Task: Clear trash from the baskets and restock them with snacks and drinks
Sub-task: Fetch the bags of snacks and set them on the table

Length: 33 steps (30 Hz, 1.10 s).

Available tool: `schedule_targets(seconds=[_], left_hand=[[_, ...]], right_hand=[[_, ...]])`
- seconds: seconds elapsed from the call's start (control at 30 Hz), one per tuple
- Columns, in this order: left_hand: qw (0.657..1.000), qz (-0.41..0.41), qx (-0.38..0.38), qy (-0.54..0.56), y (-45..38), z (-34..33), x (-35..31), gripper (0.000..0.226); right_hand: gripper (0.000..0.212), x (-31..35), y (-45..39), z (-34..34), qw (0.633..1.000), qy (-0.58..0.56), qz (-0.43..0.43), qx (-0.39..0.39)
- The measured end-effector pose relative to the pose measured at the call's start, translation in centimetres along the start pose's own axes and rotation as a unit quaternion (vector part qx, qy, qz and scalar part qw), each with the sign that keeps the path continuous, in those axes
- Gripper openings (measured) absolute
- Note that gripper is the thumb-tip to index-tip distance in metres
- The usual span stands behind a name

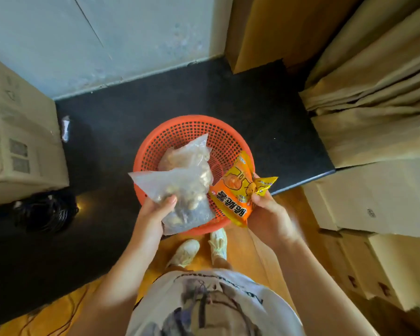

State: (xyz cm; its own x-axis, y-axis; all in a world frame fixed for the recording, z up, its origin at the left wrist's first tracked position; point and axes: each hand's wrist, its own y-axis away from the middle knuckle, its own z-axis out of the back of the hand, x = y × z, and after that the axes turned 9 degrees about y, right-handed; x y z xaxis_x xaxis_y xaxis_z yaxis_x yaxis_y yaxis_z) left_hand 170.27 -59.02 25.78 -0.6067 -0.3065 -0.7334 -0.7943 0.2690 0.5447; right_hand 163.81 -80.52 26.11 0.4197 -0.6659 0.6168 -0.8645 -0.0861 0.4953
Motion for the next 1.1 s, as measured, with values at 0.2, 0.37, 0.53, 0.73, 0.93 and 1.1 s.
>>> schedule_targets(seconds=[0.2, 0.37, 0.53, 0.73, 0.93, 1.1], left_hand=[[0.992, 0.036, 0.102, -0.058, 2.2, 0.0, -1.9, 0.030], [0.976, 0.110, 0.154, -0.112, 3.1, 0.1, -0.7, 0.017], [0.915, 0.202, 0.295, -0.189, 5.3, -1.7, 2.1, 0.029], [0.764, 0.227, 0.475, -0.372, 11.8, -5.5, 7.6, 0.051], [0.601, 0.228, 0.603, -0.473, 23.9, -5.5, 14.2, 0.061], [0.500, 0.259, 0.660, -0.498, 35.6, 0.5, 20.0, 0.061]], right_hand=[[0.095, -3.3, 4.4, -3.6, 0.989, -0.027, 0.079, -0.126], [0.062, -8.5, 10.3, -4.1, 0.949, -0.097, 0.120, -0.274], [0.035, -14.2, 18.1, -4.7, 0.866, -0.141, 0.156, -0.454], [0.032, -23.5, 27.8, -7.6, 0.727, -0.180, 0.161, -0.643], [0.042, -35.7, 35.5, -13.7, 0.591, -0.270, 0.210, -0.731], [0.020, -47.1, 40.9, -19.2, 0.467, -0.343, 0.253, -0.775]])
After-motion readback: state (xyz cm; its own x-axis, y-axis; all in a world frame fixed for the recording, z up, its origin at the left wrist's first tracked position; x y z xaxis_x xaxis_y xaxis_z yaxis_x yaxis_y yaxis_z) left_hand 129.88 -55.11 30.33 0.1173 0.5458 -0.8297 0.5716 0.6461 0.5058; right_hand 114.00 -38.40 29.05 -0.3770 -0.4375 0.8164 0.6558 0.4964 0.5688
